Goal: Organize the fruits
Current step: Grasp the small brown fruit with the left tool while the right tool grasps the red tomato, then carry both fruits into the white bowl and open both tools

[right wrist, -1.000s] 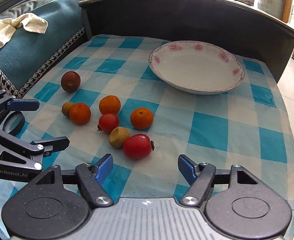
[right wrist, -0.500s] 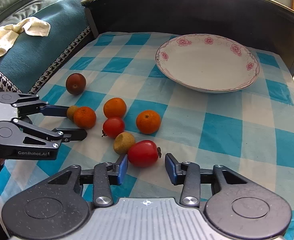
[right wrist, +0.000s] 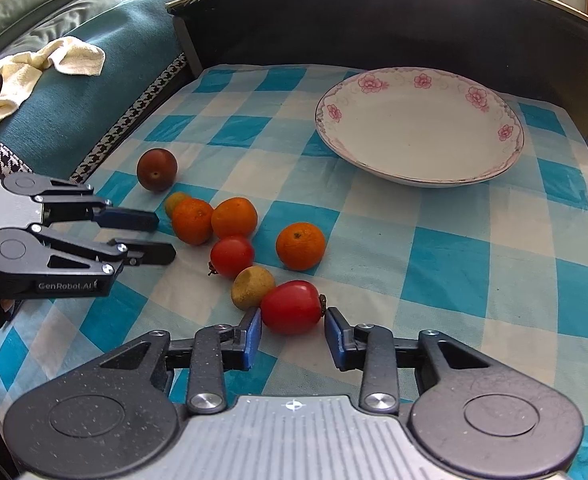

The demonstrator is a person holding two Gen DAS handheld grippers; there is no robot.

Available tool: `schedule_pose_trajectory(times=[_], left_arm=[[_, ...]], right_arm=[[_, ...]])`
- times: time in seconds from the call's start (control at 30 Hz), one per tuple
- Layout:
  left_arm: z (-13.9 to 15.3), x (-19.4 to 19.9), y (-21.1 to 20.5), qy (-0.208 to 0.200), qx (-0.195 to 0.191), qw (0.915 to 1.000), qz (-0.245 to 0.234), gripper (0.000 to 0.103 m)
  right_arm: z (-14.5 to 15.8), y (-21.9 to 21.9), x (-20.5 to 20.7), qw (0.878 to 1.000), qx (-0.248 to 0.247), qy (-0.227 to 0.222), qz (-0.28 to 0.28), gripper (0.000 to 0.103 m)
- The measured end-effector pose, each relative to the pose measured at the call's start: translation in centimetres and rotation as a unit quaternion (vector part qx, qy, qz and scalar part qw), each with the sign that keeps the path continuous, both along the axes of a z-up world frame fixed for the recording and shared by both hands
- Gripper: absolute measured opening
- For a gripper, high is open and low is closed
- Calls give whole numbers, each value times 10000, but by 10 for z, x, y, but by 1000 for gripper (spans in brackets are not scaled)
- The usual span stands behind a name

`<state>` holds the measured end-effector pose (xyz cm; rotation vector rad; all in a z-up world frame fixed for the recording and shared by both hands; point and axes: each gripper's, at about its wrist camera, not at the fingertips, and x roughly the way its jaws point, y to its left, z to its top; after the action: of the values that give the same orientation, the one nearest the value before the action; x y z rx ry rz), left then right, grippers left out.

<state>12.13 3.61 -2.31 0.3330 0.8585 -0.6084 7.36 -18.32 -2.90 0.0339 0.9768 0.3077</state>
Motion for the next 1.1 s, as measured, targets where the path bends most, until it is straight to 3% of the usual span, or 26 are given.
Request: schedule_pose_trajectory(times=[0.3, 0.5, 0.63, 1.1], left_arm=[[-6, 21, -13, -130, 46, 9999, 30, 46], [-6, 16, -30, -142, 48, 9999, -19, 46], [-5, 11, -35, -217, 166, 9996, -70, 34], [12, 15, -39, -101, -146, 9998, 28, 34]], right_arm=[[-1, 3, 1, 10000, -39, -35, 33, 33], [0, 3, 1, 10000, -9, -44, -2, 29], [0, 3, 1, 10000, -24, -64, 7, 28], [24, -9, 3, 9989, 112, -391, -242, 27]])
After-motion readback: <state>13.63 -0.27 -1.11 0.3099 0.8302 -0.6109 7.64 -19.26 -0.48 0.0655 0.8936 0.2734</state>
